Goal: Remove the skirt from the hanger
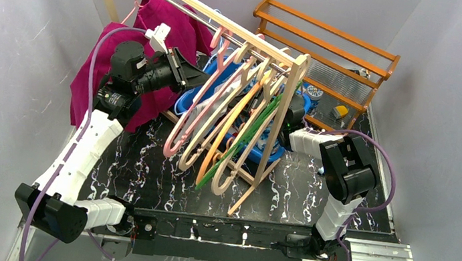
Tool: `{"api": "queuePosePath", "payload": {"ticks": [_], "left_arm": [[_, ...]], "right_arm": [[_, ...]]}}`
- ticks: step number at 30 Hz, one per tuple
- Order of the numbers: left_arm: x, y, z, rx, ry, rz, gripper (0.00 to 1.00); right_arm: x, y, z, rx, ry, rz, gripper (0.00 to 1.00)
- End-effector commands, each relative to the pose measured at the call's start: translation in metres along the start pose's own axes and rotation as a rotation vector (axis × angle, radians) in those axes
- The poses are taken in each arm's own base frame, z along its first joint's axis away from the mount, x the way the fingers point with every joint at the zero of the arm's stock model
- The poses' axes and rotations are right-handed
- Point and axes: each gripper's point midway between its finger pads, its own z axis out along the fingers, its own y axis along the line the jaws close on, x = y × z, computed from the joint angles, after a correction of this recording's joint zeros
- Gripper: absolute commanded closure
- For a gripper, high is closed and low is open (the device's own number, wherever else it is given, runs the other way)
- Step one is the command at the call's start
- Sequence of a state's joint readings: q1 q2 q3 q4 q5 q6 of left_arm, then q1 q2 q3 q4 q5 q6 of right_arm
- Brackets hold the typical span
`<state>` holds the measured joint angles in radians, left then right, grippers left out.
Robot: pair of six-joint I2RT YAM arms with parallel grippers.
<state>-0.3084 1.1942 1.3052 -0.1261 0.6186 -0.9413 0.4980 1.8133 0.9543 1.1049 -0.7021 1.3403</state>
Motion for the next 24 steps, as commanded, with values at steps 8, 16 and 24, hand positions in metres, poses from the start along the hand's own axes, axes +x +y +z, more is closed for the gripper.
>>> {"api": "queuePosePath", "payload": {"ticks": [8, 16, 24], "left_arm": [[-0.033, -0.009, -0.042, -0.163, -0.195, 0.209, 1.00], [-0.040, -0.007, -0.056, -0.213, -0.266, 0.246, 1.00], [-0.046, -0.004, -0.070, -0.274, -0.307, 0.286, 1.00]], "right_arm": [[-0.008, 0.052, -0.048, -0.043, -0.077, -0.163, 1.00], [-0.038, 0.031, -0.114, 0.081, -0.179, -0.182, 1.00], [-0.085, 0.036, -0.184, 0.137, -0.321, -0.202, 1.00]]}}
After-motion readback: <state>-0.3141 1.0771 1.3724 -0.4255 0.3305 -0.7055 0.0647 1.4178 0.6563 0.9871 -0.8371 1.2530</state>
